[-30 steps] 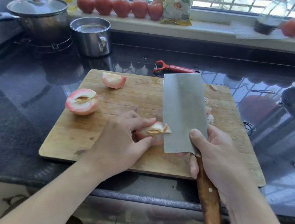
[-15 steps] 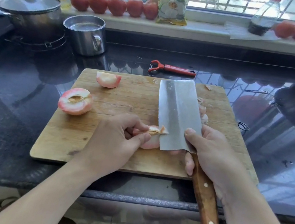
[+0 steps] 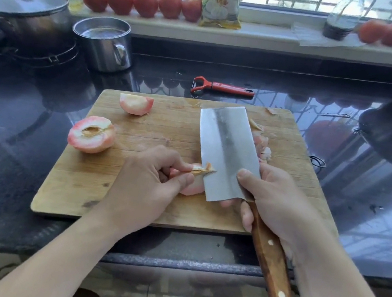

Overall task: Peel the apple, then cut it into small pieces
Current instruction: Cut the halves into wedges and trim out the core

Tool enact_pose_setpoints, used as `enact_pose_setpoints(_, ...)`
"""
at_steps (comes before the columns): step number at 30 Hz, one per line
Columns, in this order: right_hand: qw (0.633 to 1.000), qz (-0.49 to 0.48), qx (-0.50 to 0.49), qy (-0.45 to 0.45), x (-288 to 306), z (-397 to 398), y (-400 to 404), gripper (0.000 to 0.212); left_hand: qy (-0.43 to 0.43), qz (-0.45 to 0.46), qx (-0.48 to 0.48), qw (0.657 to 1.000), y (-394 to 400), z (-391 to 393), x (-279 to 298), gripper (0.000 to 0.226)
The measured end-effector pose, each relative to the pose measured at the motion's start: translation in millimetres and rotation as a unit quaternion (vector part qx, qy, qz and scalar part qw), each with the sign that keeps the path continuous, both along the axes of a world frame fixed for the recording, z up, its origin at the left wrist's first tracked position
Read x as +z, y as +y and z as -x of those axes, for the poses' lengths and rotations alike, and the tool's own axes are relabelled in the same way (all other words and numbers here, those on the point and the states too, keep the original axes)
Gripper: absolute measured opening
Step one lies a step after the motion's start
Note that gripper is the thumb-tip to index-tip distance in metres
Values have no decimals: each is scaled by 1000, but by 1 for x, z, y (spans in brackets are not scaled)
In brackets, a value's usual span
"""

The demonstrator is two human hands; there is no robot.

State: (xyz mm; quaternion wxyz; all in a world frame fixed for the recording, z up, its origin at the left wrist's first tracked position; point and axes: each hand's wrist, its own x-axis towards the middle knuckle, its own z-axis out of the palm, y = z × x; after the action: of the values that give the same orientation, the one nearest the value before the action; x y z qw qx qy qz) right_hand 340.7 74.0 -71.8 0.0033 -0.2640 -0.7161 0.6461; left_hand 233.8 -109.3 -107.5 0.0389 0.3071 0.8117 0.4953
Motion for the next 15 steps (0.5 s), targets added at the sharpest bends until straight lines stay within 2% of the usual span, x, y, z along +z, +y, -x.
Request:
enact_pose_setpoints(5,999,-50,21,-4,2,-1,0,20,-16,-2,2,1000,0,2,0,13)
enact_pose_setpoints(15,995,-80,53,-39,14,-1,5,21,-6,0,-11,1000,0,2,1,14)
